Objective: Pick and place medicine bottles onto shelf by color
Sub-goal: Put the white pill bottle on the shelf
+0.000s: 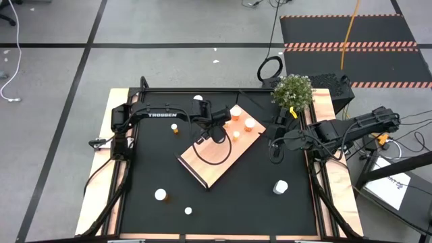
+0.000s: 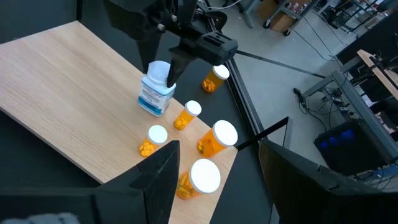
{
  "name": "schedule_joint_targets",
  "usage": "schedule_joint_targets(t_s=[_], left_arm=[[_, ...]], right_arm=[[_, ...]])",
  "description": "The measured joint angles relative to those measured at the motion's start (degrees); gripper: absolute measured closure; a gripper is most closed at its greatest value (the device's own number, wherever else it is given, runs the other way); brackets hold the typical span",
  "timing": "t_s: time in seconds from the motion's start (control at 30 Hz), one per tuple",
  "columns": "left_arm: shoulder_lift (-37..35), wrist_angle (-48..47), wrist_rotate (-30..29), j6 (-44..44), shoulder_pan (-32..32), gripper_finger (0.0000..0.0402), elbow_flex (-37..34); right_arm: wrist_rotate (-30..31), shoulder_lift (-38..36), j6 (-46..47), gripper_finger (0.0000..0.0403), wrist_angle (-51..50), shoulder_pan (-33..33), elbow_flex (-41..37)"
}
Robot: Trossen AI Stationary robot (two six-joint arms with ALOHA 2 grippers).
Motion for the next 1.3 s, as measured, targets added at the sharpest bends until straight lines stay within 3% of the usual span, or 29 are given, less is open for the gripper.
schedule_joint_targets(t_s=[0.6, 1.3], left_arm=[[0.1, -1.6, 0.0, -3.9, -0.1, 0.0139, -0.1], [-0.2, -1.4, -0.5, -4.3, -2.2, 0.0137, -0.1]], right_arm=[[0.0, 0.0, 0.0, 0.0188, 0.0, 0.0, 0.0], [0.0, 0.0, 0.0, 0.0188, 0.0, 0.0, 0.0]])
